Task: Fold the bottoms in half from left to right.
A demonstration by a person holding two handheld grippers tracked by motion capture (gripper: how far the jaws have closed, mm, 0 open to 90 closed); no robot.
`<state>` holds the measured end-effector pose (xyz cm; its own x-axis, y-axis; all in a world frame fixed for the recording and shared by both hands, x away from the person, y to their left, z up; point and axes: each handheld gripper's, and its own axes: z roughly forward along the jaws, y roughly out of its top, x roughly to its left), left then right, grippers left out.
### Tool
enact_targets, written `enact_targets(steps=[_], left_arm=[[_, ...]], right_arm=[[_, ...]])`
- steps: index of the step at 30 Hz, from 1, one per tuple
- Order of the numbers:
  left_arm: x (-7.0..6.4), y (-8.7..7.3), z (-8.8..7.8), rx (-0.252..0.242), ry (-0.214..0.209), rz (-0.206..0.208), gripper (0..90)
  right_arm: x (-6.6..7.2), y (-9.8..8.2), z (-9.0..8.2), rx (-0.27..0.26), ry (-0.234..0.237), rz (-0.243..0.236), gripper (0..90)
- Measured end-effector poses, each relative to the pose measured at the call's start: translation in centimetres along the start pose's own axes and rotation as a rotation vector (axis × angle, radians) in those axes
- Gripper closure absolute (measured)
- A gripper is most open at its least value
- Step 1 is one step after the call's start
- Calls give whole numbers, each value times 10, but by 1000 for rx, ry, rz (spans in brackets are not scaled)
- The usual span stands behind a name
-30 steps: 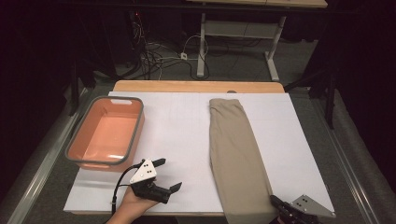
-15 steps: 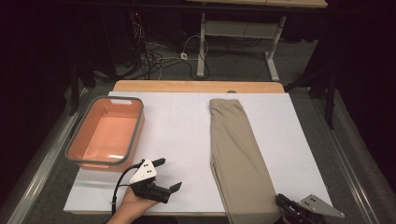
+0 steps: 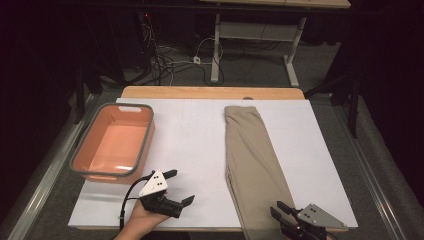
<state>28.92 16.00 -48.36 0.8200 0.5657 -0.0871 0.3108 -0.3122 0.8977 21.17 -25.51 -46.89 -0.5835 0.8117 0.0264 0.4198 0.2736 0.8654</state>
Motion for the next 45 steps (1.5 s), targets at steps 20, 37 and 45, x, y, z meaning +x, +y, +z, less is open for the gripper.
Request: enact_targets(steps=[20,37,45], left_arm=[[-1,0,0,-4,13,-3,0],[-1,0,0,-4,1,5,0],[3,0,-1,-10,-8,-25,0]], right_arm=[[39,28,62,28,129,-58,663],[47,20,78,118,66,-110,732],[40,20,69,94,64,-106,888]])
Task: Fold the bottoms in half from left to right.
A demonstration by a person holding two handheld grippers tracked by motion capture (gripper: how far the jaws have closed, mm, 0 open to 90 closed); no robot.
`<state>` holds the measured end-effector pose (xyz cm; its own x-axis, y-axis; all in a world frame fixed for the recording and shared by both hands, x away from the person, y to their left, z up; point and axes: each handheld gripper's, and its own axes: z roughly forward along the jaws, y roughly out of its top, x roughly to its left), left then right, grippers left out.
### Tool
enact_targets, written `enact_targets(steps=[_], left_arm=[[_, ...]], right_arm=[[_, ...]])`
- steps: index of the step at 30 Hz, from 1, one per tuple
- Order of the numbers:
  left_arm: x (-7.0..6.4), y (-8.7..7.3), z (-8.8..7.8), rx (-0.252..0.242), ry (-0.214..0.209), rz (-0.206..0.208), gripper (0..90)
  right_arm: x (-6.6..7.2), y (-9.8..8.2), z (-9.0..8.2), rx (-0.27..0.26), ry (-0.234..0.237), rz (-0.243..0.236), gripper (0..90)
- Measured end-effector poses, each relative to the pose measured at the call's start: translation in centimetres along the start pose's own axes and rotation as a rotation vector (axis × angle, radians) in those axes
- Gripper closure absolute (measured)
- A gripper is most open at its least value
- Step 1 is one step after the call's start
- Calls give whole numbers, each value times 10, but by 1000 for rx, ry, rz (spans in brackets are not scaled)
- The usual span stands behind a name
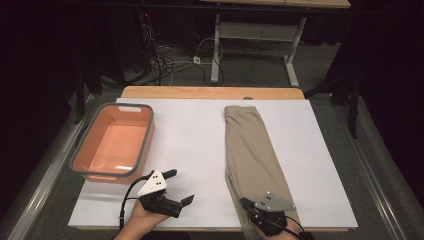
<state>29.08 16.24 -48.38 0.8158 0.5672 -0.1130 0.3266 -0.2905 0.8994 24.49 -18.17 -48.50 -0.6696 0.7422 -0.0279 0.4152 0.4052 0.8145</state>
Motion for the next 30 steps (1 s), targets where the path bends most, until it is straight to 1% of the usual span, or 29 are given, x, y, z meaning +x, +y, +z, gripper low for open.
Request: enact_targets(steps=[3,4,6,7,8,9,11,12,13,14,16,18,19,20,22,23,25,27,29,30], left_arm=[[-2,1,2,13,17,15,0],[-2,3,3,28,17,12,0],[-1,8,10,63,14,-28,0],[-2,13,15,84,7,-26,14],[-5,18,21,104,9,-13,15],[-9,24,28,127,10,0,36],[-16,36,48,176,-19,7,61],[-21,40,59,209,-14,30,80],[-25,44,71,244,-3,61,93],[-28,47,83,275,5,79,101],[-31,52,103,324,10,78,114],[-33,57,121,371,50,98,150],[-34,61,127,384,67,113,151],[-34,64,133,383,69,116,155],[-33,70,140,370,83,92,191],[-33,71,143,358,91,88,213],[-34,73,146,342,103,99,277],[-35,74,146,338,139,115,368],[-32,73,140,338,147,118,413],[-30,72,137,334,157,128,438]], right_arm=[[-3,1,-4,-12,-4,11,891],[-4,1,-5,-17,-2,16,892],[-7,1,-8,-24,3,28,892],[-7,1,-9,-28,6,34,893],[-8,2,-10,-32,8,33,893],[-8,2,-10,-36,13,38,894],[-7,4,-10,-47,17,30,896],[-7,6,-10,-49,21,29,896],[-8,7,-9,-51,25,31,896],[-8,7,-9,-55,28,32,896],[-9,9,-9,-60,30,35,896],[-10,9,-11,-70,31,39,896],[-11,10,-11,-73,34,44,896],[-11,10,-12,-79,37,50,896],[-11,12,-14,-89,41,49,896],[-11,13,-14,-93,43,51,896],[-12,14,-15,-99,43,51,896],[-13,14,-16,-105,44,57,896],[-14,14,-16,-105,41,58,896],[-14,13,-16,-103,41,58,896]])
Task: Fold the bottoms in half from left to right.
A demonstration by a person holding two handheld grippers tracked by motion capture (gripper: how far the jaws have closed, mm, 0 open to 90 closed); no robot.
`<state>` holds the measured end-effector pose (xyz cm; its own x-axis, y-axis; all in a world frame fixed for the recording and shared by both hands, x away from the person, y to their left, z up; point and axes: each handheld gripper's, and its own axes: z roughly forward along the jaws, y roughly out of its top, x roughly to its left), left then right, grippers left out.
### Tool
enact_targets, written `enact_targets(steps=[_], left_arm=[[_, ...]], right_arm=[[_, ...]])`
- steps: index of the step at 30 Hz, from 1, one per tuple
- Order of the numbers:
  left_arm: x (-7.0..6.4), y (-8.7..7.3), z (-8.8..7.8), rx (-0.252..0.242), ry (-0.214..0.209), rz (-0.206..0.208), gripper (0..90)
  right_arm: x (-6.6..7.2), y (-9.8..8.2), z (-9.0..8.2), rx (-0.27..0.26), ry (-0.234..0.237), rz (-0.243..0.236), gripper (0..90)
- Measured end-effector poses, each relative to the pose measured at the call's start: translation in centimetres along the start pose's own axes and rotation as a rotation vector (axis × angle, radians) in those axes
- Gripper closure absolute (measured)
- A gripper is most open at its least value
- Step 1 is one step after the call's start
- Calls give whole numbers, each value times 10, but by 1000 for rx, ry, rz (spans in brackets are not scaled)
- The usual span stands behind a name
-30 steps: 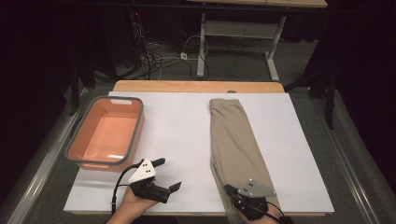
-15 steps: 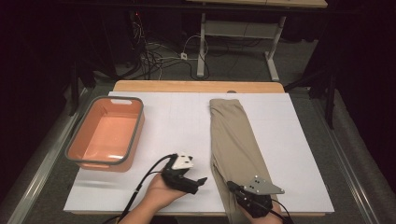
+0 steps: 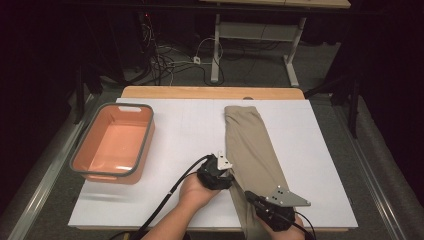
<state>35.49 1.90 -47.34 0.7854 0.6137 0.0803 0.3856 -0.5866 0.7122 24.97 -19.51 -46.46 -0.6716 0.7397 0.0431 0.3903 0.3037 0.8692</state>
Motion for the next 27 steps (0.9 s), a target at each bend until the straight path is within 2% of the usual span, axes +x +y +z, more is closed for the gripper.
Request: enact_targets(steps=[5,12,14,18,20,22,25,27], left_arm=[[8,-11,-6,27,-26,3,562],[11,-19,-9,12,-93,-11,723],[13,-20,-10,8,-112,-28,732],[14,-22,-9,3,-135,-30,775],[15,-23,-9,1,-151,-47,776],[15,-23,-10,-1,-155,-53,776],[13,-24,-10,-2,-144,-39,795],[13,-24,-11,0,-144,-34,801]], right_arm=[[4,-5,10,30,17,-8,896],[16,-15,23,94,19,-45,882],[20,-17,24,109,34,-49,822],[26,-19,21,121,19,-66,675],[29,-20,20,135,19,-77,614],[34,-22,19,139,8,-105,598],[39,-24,18,134,-27,-138,604],[40,-25,18,136,-39,-136,666]])
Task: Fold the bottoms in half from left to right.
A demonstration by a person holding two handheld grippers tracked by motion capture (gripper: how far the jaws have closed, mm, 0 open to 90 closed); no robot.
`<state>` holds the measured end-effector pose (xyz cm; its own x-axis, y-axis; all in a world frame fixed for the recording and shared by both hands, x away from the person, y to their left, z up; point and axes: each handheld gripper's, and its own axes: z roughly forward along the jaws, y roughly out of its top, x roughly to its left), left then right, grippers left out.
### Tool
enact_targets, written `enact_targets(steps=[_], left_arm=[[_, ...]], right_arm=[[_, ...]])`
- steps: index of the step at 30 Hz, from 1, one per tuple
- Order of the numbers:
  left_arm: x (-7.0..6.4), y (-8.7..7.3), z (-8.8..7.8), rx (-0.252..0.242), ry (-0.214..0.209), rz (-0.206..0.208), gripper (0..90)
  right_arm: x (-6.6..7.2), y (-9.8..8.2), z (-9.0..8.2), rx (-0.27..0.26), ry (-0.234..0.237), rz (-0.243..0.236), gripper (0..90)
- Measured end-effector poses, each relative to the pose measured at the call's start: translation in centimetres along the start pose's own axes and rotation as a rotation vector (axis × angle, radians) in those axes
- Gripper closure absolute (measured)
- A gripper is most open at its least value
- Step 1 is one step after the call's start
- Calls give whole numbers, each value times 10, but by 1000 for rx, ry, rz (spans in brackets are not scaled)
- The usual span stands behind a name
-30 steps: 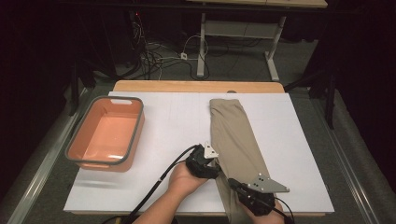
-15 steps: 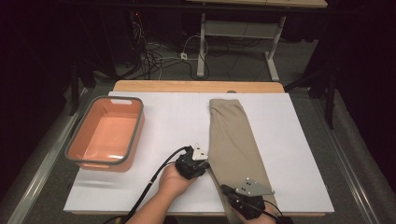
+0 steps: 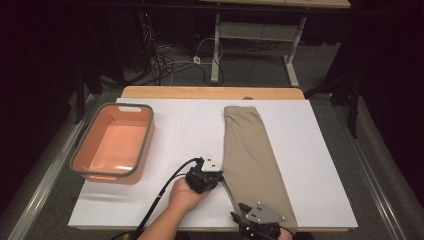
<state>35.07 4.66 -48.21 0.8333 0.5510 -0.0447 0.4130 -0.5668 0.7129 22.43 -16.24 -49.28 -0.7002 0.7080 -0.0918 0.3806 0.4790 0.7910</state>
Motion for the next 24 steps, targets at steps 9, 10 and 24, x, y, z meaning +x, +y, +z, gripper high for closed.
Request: enact_targets(steps=[9,10,24], left_arm=[[0,0,0,2,-9,-2,801],[1,0,0,2,-14,-9,801],[5,-7,-23,10,-3,11,787]], right_arm=[[-3,0,-3,15,-15,-26,888],[-5,0,-3,13,1,-17,888],[14,16,0,-40,114,-29,887]])
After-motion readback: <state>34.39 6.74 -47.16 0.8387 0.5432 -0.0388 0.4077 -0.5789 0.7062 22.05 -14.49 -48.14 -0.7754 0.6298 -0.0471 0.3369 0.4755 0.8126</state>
